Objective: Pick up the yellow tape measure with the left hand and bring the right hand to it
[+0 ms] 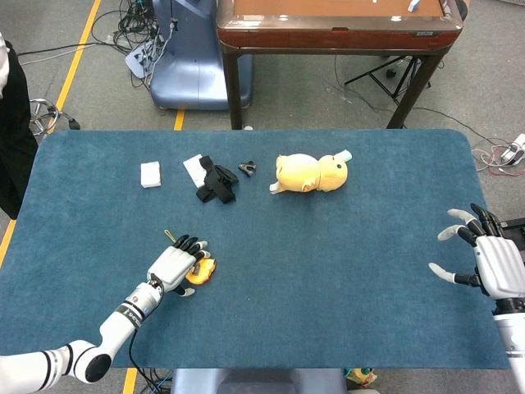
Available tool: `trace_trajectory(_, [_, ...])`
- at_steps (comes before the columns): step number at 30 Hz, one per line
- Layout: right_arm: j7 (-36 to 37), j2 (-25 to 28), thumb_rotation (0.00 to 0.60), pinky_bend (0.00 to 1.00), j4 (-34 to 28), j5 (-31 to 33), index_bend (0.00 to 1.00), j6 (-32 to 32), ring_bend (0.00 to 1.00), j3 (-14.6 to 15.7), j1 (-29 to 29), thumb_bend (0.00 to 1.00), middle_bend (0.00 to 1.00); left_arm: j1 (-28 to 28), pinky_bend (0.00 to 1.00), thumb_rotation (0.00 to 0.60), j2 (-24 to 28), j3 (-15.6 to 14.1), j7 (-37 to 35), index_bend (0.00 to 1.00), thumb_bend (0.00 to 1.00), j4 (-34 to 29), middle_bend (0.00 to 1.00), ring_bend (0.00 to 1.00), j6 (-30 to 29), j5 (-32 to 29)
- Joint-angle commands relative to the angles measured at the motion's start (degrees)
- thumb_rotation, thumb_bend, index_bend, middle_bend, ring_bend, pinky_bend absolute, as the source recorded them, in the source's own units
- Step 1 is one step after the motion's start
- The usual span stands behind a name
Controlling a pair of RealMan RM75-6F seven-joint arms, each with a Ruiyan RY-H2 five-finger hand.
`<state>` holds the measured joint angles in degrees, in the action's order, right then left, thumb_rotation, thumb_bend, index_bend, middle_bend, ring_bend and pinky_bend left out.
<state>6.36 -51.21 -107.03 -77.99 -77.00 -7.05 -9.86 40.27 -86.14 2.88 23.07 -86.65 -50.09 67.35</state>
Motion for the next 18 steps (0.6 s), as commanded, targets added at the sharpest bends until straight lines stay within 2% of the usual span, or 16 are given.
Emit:
trace_trajectory(1, [0.1,0.1,0.6,0.0,0.0,0.1,0.44,-0.1,0.02,0.0,0.1,0.21,0.2,0.3,0.0,0.6,-0.8,0.5,0.4,0.21,0.14,0.7,0.13,0.01,0.0,-1.0])
trace_trajectory(9, [0.4,0.1,0.6,0.0,0.2,0.3,0.44,0.0,0.02,0.0,0.4,0.21,0.2,0.4,0.0,0.6,-1.4,0.0,1.1,0.29,0.14,1.5,0.24,0.09,-0.9,-0.3])
trace_trajectory(18, [0.3,0.0,0.6,0.0,0.1,0.3,0.44,0.1,0.02,0.1,0.5,0.21,0.2,0.1,0.0,0.6,0.6,-1.4,1.5,0.3,0.14,-1.7,0.25,0.1,-0.9,0.7])
